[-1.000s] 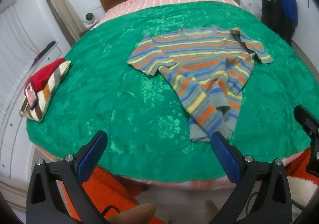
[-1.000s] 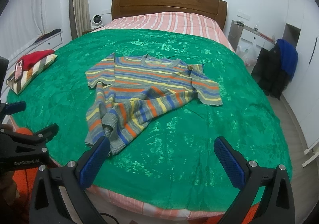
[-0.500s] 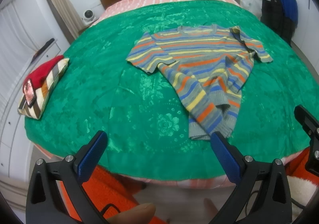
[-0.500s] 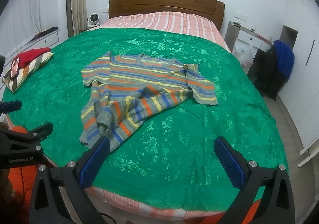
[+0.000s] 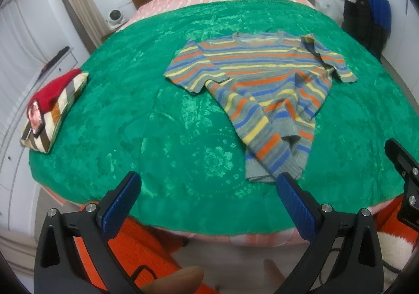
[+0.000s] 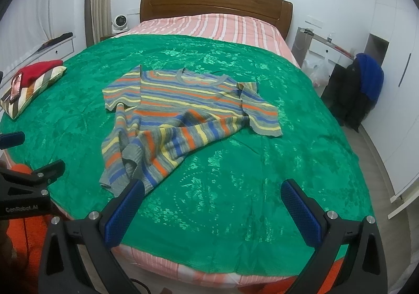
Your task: Fold small clothes
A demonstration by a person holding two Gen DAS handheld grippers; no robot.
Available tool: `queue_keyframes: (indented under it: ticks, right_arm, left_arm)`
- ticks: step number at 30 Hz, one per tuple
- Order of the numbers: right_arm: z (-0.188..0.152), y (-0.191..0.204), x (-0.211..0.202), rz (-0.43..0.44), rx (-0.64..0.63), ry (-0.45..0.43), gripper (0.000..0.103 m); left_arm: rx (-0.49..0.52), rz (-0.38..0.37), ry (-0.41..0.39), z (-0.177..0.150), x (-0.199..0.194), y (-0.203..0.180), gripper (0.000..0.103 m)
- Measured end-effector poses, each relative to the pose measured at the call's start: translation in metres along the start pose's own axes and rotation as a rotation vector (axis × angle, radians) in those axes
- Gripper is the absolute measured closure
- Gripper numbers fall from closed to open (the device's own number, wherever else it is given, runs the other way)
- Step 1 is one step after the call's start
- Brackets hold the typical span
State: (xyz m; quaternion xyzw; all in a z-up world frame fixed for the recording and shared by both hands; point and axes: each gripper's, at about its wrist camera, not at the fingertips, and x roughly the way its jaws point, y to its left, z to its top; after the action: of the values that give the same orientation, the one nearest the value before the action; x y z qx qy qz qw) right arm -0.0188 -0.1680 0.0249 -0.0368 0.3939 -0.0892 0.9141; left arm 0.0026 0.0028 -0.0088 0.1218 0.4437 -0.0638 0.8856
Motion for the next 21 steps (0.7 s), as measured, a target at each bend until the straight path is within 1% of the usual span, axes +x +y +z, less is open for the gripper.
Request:
queue_keyframes:
  ticks: [11,14,21]
  right_arm:
    - [-0.0001,-0.0011,0.0011,-0.037,-0.001,0.012,0.0]
    - [0.0005,-0.001,0.0008,-0.051,-0.001,0.012,0.0]
    - [-0.0007,-0.0043,0.004,-0.07,0.006,0.032,0.0]
  left_arm:
    - [-0.028,-0.032,0.028,0.0007,0.0016,0.0046,0.0]
    - [-0.023,-0.013,0.008,0.0002,0.0022,0.0054,0.0]
    - [-0.019,-0.016,0.0,-0.0005,0.0023,0.0038,0.0]
